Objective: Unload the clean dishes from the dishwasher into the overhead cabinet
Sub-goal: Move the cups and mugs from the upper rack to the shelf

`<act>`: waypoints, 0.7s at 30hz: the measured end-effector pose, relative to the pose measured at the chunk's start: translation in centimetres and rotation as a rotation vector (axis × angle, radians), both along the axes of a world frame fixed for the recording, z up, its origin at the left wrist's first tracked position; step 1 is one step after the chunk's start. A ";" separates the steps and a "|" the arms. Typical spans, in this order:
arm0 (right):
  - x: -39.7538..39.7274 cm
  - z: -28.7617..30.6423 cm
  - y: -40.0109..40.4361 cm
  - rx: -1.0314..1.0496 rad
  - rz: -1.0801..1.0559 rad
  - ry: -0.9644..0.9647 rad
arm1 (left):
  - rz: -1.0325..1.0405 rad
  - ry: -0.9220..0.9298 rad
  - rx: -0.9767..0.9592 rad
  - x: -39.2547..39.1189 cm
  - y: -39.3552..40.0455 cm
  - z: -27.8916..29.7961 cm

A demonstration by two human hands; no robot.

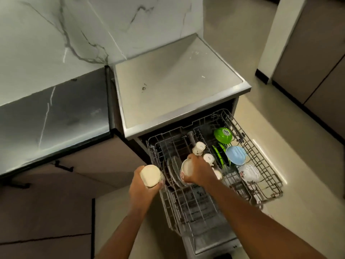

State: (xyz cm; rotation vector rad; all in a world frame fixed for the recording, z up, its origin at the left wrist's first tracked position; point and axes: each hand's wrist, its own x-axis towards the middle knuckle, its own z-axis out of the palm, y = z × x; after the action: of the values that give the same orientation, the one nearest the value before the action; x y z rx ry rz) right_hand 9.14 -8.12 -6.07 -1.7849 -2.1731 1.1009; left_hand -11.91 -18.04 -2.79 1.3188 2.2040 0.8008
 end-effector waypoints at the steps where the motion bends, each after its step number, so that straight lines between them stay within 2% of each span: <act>1: -0.5 1.2 -1.6 0.032 0.008 0.000 | -0.010 -0.002 0.013 -0.9 -1.4 1.1; 6: -4.9 8.8 -8.7 0.206 0.060 0.006 | 0.005 0.031 0.085 -6.4 -9.0 8.1; 12: -16.1 19.0 -15.4 0.313 0.183 0.044 | 0.164 0.138 0.160 -16.6 -17.6 18.5; 21: -30.6 32.7 -18.8 0.493 0.397 0.229 | 0.300 0.282 0.298 -28.8 -22.2 33.4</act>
State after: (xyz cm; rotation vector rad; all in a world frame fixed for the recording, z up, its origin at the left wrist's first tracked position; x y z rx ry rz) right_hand -21.44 -26.95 26.60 -1.0053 -2.4304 0.6896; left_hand -40.71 -40.24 30.59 1.3185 2.6286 1.1520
